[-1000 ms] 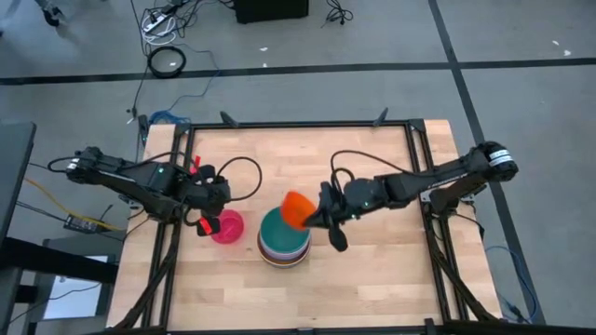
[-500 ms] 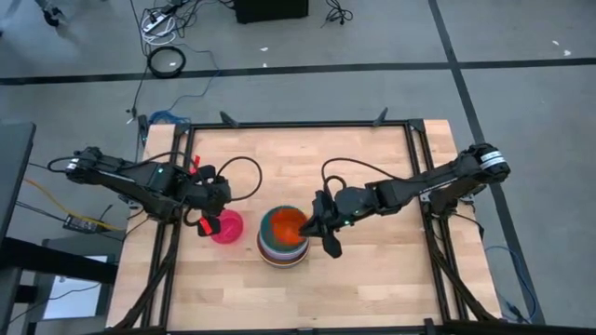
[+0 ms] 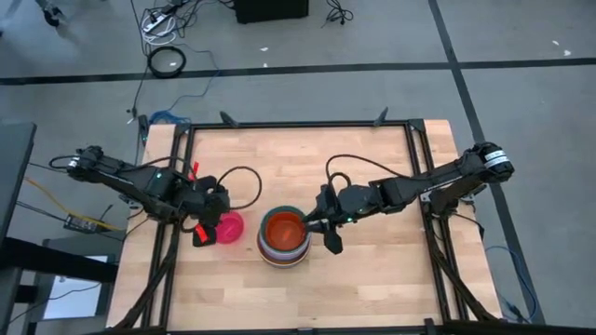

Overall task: Nest bowls inside each other
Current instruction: Stack the red bowl on top of the orange bowl

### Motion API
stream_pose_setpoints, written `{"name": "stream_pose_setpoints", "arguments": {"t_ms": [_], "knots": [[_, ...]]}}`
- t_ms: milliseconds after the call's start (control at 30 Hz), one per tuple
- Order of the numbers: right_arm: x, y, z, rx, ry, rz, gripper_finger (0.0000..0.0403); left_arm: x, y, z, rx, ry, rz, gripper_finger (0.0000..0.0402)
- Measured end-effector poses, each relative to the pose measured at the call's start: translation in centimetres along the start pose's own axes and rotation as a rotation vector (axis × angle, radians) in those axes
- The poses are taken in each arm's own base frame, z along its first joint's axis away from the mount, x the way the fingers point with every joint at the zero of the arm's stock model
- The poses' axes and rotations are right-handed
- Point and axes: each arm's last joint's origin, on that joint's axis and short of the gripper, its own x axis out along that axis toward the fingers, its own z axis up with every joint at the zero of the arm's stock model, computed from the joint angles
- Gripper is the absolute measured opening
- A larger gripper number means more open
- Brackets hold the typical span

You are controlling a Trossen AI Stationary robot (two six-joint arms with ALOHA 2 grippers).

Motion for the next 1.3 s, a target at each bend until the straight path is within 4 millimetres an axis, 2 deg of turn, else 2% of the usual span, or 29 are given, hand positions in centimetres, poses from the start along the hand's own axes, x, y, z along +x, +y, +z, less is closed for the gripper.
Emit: {"name": "stream_pose_setpoints", "arguments": {"t_ms": [133,333,433,567,1200,1300], "knots": [[-0.6,-0.2,0.3,-0.037,-0.035,-0.087,0.011,1.7,-0.9,-0.8,-0.001,0.046,-0.071,0.0126],[-2.1,-0.1,0.4,-0.119,-0.06,-0.264,0.0109,6.6,-2.1,-3.4,0.055,0.104,-0.103,0.0126],[-2.6,-0.1,0.6,-0.122,-0.067,-0.277,0.0109,8.9,-2.2,-4.6,0.051,0.1,-0.11,0.0126],[-3.1,0.0,0.8,-0.119,-0.082,-0.276,0.0109,10.9,-2.0,-5.6,0.037,0.089,-0.116,0.0126],[-3.0,-0.2,0.8,-0.109,-0.079,-0.28,0.0109,14.6,-1.3,-7.9,-0.027,0.039,-0.123,0.0125],[-3.0,-0.2,0.8,-0.108,-0.079,-0.279,0.0109,14.7,-1.3,-7.8,-0.024,0.017,-0.127,0.0099]]}}
